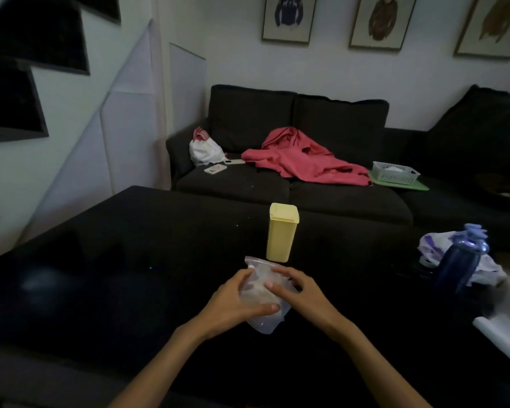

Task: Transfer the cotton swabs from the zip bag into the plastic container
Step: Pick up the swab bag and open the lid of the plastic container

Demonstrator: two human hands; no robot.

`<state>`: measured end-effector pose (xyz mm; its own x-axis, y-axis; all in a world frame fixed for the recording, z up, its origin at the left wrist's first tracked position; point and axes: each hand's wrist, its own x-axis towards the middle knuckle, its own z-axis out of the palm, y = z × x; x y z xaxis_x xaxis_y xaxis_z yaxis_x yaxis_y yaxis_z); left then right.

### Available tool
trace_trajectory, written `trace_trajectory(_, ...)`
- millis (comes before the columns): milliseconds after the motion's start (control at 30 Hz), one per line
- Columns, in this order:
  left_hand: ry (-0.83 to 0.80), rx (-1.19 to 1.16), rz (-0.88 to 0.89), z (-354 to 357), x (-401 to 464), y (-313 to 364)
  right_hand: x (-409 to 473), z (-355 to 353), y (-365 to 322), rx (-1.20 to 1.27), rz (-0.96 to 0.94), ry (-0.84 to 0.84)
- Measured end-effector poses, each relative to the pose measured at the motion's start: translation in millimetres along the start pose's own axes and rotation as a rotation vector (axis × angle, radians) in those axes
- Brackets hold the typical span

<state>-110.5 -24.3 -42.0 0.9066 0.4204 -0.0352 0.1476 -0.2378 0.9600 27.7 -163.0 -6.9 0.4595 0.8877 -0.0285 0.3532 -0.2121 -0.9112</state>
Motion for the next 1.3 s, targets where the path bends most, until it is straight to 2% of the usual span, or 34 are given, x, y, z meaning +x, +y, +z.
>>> trace_trajectory(167, 0.035, -0.034, 0.018, -8, 16, -16, 14, 11, 31, 0.087, -0.054, 0.028)
trace_trajectory(300, 0.045, 0.022, 0.019, -7, 18, -5, 11, 10, 29, 0.041, -0.132, 0.065)
trace_trajectory(500, 0.123, 0.156, 0.070, 6, 31, 3, 16, 8, 32, 0.040, -0.076, 0.058)
trace_trajectory(867, 0.059, 0.082, 0.061, 9, 32, -5, 11, -2, 34, -0.108, -0.091, 0.128)
trace_trajectory(1300, 0.014, 0.066, 0.058, 16, 31, 1, 0, -10, 25, -0.084, -0.024, 0.106)
